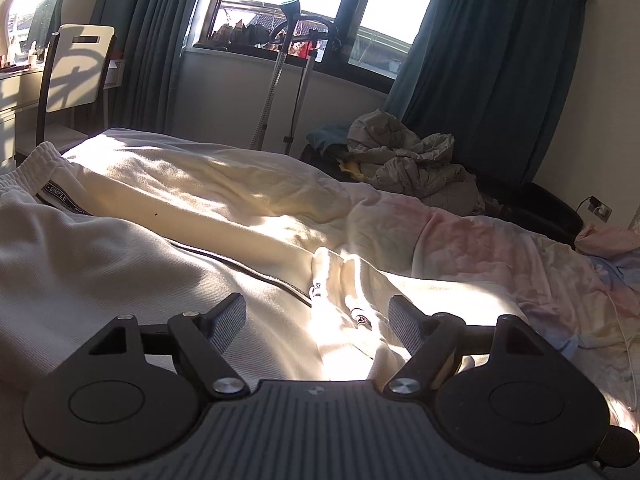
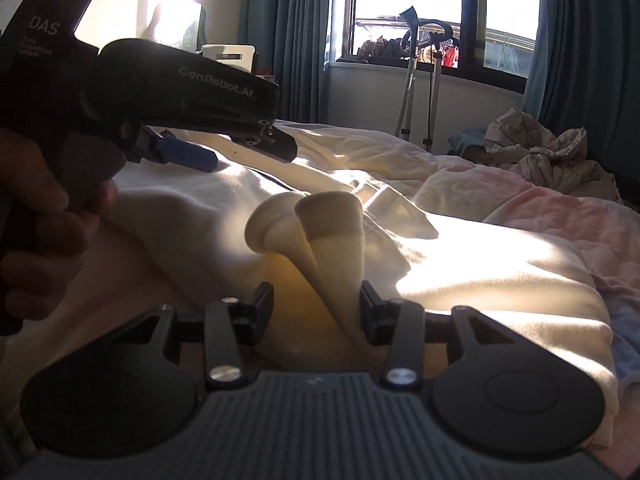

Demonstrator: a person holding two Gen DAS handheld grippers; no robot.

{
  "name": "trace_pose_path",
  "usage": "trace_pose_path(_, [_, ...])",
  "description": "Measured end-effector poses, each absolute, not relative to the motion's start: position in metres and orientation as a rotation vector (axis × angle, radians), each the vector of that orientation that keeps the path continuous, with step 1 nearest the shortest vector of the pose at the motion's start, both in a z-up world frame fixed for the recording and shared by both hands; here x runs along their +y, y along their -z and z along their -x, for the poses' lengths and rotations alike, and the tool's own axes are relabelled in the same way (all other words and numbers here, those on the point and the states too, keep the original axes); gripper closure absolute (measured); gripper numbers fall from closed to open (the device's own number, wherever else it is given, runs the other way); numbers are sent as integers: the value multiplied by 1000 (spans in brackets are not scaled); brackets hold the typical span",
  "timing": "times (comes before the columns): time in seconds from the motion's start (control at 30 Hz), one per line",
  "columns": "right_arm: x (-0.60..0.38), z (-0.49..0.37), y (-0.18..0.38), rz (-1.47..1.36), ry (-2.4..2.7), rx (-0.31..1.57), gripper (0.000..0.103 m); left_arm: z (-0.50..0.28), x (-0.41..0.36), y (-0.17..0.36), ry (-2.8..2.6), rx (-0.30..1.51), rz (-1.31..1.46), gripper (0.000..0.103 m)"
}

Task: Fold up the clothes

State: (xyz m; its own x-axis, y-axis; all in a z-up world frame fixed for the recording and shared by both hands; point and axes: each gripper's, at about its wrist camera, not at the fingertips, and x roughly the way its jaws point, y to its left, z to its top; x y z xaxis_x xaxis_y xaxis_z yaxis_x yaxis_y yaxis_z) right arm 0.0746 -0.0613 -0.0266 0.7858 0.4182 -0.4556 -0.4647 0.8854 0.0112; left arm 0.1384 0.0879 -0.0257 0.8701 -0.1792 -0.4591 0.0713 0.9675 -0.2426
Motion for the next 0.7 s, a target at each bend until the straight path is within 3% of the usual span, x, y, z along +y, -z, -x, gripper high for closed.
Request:
trace_pose_path(0.27, [-115, -65, -7, -112, -375, 406, 57, -141, 71, 37, 162, 500, 138, 21])
trace_pose_path(0.4, [-128, -94, 9, -99, -234, 399, 57, -144, 68, 46, 127, 524, 85, 21])
trace_pose_path(0.57, [-139, -140, 55, -169, -180, 568, 57, -148, 65, 60, 111, 557, 66, 21])
trace_pose_path(0.7, [-137, -134, 66, -171, -184, 562, 57, -151, 58, 68, 97, 587, -1, 20])
